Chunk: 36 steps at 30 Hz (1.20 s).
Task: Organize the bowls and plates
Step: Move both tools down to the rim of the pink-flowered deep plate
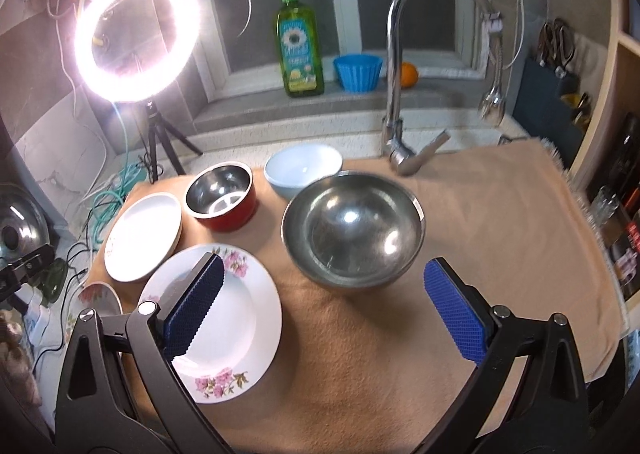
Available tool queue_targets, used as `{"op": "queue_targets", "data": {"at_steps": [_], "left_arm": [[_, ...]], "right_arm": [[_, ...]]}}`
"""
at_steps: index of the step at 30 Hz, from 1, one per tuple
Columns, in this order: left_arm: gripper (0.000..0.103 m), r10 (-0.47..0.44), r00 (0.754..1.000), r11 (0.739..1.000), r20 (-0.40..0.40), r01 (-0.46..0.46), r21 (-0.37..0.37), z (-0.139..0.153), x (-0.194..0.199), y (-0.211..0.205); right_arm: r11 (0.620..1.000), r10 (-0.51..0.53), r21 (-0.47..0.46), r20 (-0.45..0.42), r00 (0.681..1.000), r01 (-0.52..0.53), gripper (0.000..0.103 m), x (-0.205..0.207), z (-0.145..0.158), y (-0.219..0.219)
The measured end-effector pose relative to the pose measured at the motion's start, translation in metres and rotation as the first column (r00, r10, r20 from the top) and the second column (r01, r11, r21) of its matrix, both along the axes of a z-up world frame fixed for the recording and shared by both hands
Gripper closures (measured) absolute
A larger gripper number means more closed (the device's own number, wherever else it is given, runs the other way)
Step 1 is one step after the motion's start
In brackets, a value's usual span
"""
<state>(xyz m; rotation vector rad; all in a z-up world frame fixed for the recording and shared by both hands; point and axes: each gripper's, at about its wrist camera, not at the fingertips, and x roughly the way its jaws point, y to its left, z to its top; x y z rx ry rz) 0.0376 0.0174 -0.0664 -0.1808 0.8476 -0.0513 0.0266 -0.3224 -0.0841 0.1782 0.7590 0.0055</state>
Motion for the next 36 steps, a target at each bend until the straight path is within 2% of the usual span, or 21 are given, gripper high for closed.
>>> {"op": "queue_targets", "data": {"at_steps": [5, 9, 13, 15, 18, 21, 30, 36], "left_arm": [[0.049, -0.032, 0.995, 0.998, -0.093, 0.027, -0.052, -0.025, 0.010, 0.002], [0.054, -0.064, 0.985, 0.994, -0.160, 0.048, -0.103, -0.044, 0.017, 0.001], [0.061, -0.100, 0.973, 0.990, -0.206, 0.075, -0.123, -0.059, 0.023, -0.004], [0.065, -0.120, 0.966, 0.986, -0.229, 0.089, -0.141, -0.064, 0.026, -0.006], [0.071, -0.145, 0.955, 0.982, -0.259, 0.107, -0.157, -0.072, 0.032, -0.010], [0.078, -0.157, 0.945, 0.979, -0.287, 0.110, -0.172, -0.080, 0.038, -0.010], [0.083, -0.153, 0.929, 0.974, -0.337, 0.083, -0.213, -0.096, 0.057, -0.002], [0.085, -0.156, 0.917, 0.971, -0.367, 0.075, -0.225, -0.105, 0.065, 0.000]], "right_arm": [[0.998, 0.036, 0.053, -0.069, 0.997, -0.032, 0.014, 0.007, -0.020, -0.003], [0.991, 0.081, 0.114, -0.131, 0.988, -0.066, 0.026, 0.012, -0.039, -0.005], [0.980, 0.121, 0.177, -0.188, 0.975, -0.087, 0.037, 0.018, -0.059, -0.004], [0.968, 0.145, 0.233, -0.222, 0.964, -0.092, 0.047, 0.022, -0.071, -0.004], [0.948, 0.173, 0.304, -0.257, 0.951, -0.091, 0.053, 0.025, -0.087, -0.005], [0.942, 0.187, 0.323, -0.282, 0.941, -0.090, 0.061, 0.029, -0.101, -0.001], [0.907, 0.212, 0.415, -0.321, 0.923, -0.065, 0.072, 0.041, -0.124, 0.000], [0.898, 0.221, 0.437, -0.336, 0.916, -0.056, 0.076, 0.048, -0.128, 0.001]]}}
